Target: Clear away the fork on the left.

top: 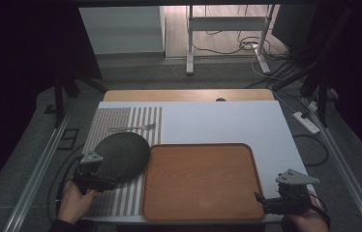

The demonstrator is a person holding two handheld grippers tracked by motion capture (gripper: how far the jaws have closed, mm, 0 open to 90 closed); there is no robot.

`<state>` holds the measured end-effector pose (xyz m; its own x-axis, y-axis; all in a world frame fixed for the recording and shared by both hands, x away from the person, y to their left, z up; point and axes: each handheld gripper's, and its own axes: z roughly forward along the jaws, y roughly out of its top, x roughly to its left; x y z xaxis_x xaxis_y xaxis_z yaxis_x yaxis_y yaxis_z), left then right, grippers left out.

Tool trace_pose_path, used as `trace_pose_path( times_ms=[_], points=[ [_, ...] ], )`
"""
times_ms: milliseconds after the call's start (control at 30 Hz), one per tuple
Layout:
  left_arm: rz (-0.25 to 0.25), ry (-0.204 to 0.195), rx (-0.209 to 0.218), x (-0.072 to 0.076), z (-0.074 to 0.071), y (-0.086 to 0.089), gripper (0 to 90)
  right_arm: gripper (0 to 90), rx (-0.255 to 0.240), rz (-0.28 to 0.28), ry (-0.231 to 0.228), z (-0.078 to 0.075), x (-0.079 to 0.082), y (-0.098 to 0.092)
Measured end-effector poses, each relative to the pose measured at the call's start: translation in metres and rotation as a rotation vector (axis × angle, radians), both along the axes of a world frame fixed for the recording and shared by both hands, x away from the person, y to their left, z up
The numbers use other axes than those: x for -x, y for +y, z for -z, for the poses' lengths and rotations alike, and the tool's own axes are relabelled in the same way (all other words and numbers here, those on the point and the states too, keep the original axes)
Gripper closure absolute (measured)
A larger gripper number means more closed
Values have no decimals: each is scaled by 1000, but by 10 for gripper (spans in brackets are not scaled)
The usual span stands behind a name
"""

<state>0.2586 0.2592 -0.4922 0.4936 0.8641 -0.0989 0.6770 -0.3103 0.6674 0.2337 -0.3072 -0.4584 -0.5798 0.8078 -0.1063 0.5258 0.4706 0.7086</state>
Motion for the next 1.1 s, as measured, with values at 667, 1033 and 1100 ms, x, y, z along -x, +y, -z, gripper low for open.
trace_pose_path(
  times_ms=[667,1033,1100],
  points=[
    [25,-16,40,-31,-1,8,0,0,12,-7,4,1,0,1],
    [9,-19,93,-56,0,18,0,0,34,-21,9,2,0,3],
    [11,-17,113,-62,1,19,0,0,34,-15,6,2,0,3]
  ],
)
